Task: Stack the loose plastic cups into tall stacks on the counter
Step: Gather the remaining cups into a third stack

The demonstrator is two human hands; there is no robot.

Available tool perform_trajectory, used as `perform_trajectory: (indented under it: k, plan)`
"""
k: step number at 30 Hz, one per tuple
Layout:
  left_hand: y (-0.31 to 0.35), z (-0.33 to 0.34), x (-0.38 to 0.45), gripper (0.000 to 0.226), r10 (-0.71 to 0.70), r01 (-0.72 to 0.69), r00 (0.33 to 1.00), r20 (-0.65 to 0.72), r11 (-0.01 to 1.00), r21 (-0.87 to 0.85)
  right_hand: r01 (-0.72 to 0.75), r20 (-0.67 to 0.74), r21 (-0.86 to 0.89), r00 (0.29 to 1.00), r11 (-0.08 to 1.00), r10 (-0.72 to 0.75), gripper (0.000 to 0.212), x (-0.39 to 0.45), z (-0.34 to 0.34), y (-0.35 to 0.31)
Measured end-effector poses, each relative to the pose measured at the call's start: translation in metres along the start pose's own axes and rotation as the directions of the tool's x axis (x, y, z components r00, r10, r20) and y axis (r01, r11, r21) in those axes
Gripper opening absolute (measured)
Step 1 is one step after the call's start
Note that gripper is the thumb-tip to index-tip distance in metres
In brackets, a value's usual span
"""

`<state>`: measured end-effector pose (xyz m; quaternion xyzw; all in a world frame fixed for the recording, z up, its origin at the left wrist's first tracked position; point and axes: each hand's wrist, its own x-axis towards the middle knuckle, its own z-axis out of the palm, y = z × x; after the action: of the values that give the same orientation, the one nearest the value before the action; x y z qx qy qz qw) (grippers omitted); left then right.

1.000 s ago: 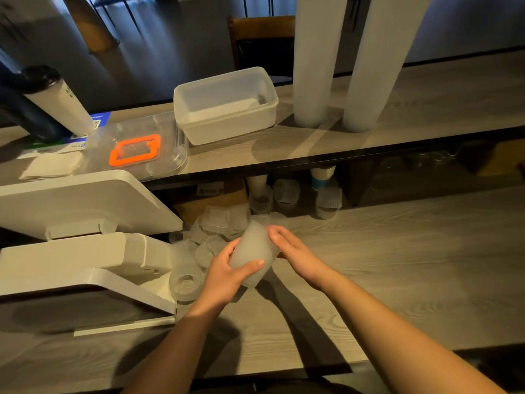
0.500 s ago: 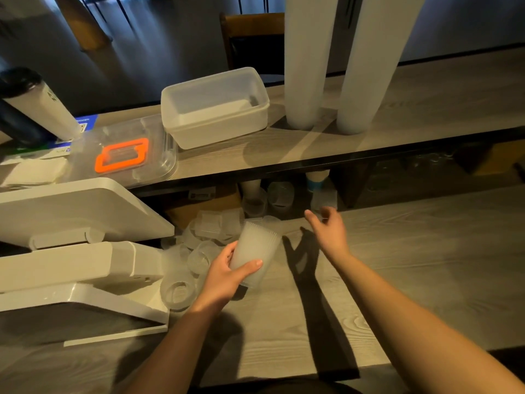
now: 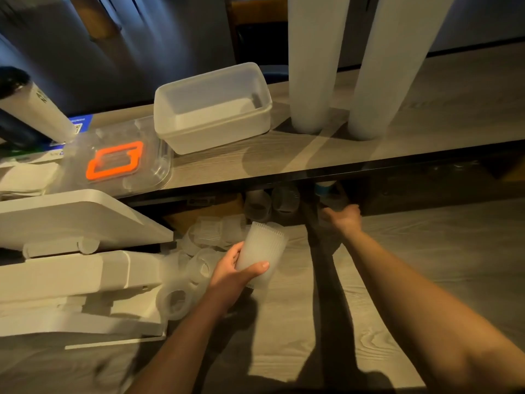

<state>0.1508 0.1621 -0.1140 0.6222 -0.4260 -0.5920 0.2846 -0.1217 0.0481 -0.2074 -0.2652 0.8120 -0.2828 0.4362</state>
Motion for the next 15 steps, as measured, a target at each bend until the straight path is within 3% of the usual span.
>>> perform_trajectory:
  k: [5,15]
  plan:
    - [-0.001,-0.003,0.001,0.058,-0.005,0.006,1.000,-0.019,1.000,0.012,0.009,0.033,0.009,0.999,1.000,-0.010,0.083,-0.008,0.002,0.001]
    - [-0.007,-0.009,-0.008,0.089,-0.002,0.000,0.999,0.032,0.999,0.038,-0.019,0.182,0.012,0.983,1.000,0.017,0.075,-0.077,0.003,0.027]
